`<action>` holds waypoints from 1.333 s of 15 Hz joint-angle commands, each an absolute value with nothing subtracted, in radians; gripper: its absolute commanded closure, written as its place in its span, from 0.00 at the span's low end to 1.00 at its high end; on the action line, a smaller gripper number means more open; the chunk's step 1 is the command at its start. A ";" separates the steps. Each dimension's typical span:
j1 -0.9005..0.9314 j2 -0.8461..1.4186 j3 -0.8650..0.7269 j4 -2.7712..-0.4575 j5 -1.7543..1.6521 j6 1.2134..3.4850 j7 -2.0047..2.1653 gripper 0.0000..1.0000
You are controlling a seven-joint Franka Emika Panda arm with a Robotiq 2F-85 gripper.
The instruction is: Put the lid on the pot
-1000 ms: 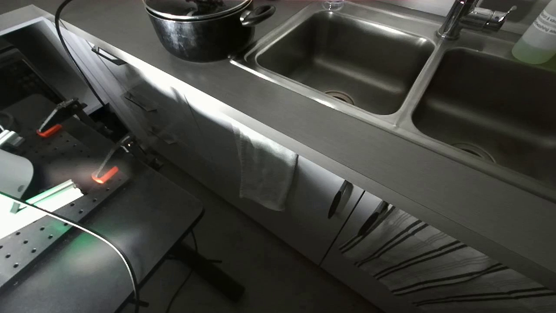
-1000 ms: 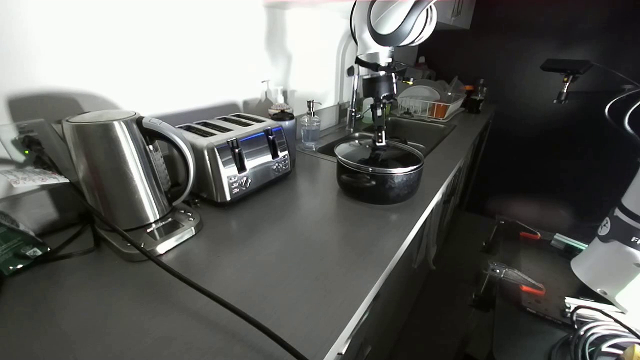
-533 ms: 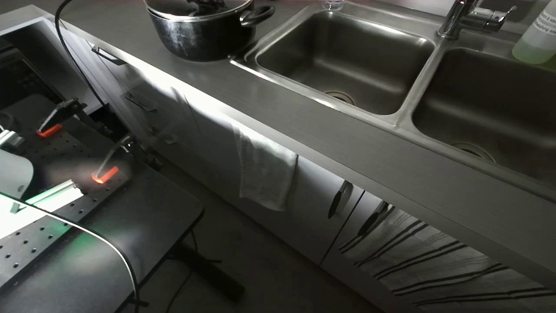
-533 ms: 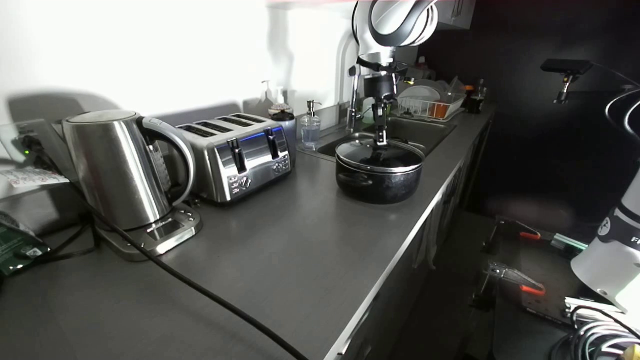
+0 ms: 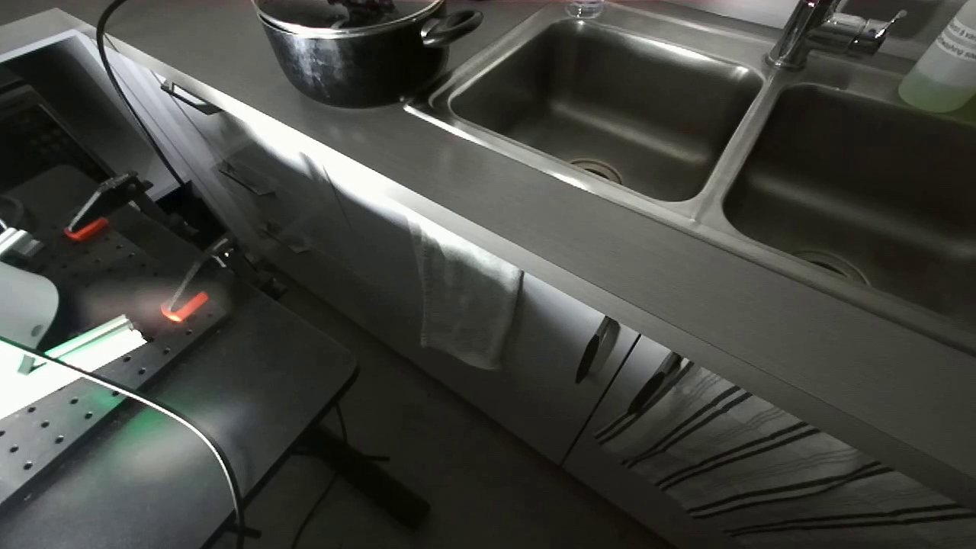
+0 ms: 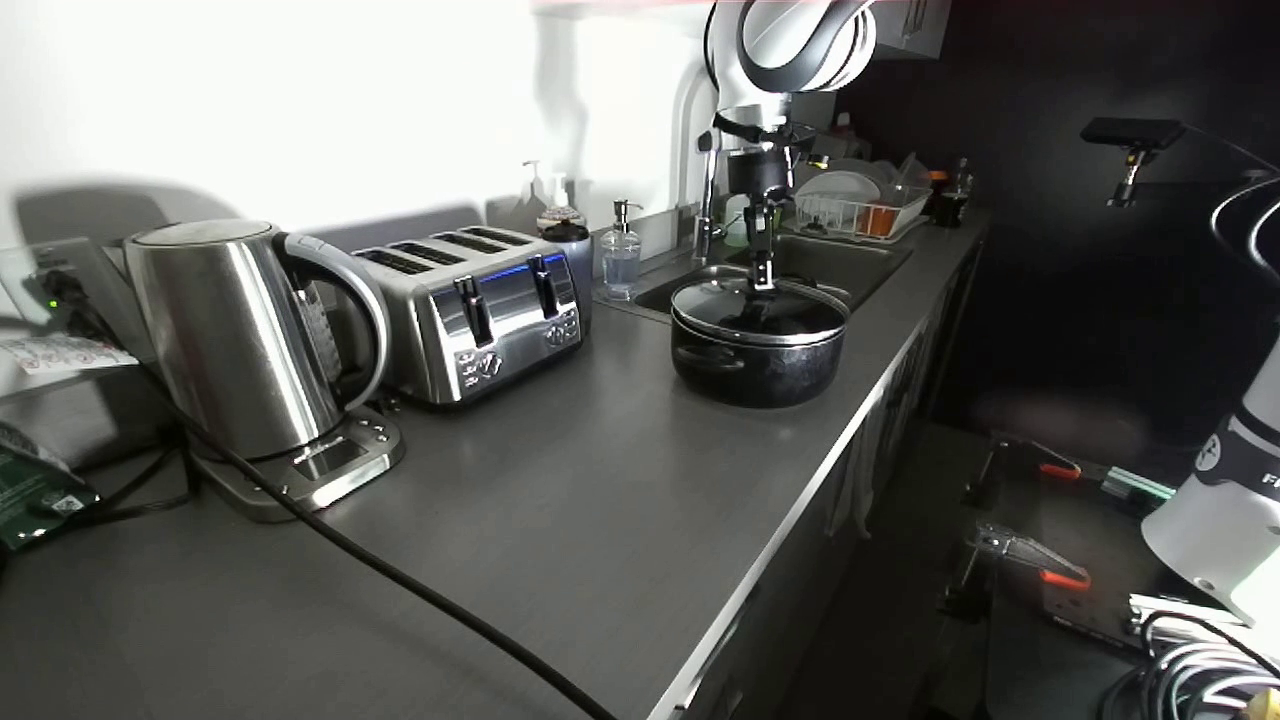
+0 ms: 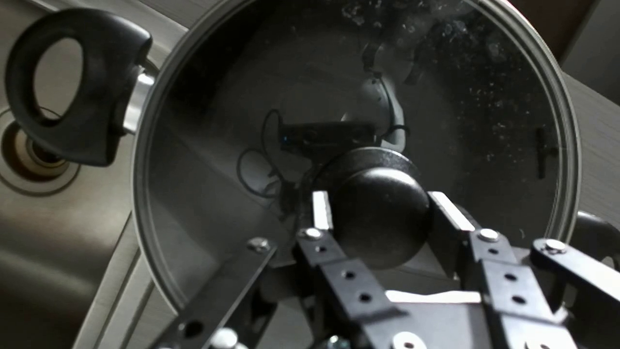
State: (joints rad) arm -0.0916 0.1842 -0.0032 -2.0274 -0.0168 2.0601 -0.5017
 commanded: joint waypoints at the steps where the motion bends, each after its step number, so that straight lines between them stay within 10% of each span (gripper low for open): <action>1: -0.087 0.174 -0.004 -2.015 -0.007 2.032 -0.488 0.74; 18: -0.051 0.204 0.001 -2.017 -0.113 2.036 -0.421 0.74; 19: -0.052 0.200 0.002 -2.019 -0.108 2.038 -0.423 0.24; 20: -0.053 0.192 0.004 -2.024 -0.101 2.039 -0.432 0.23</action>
State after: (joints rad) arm -0.0616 0.1977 -0.0002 -2.0270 -0.0905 2.0590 -0.4449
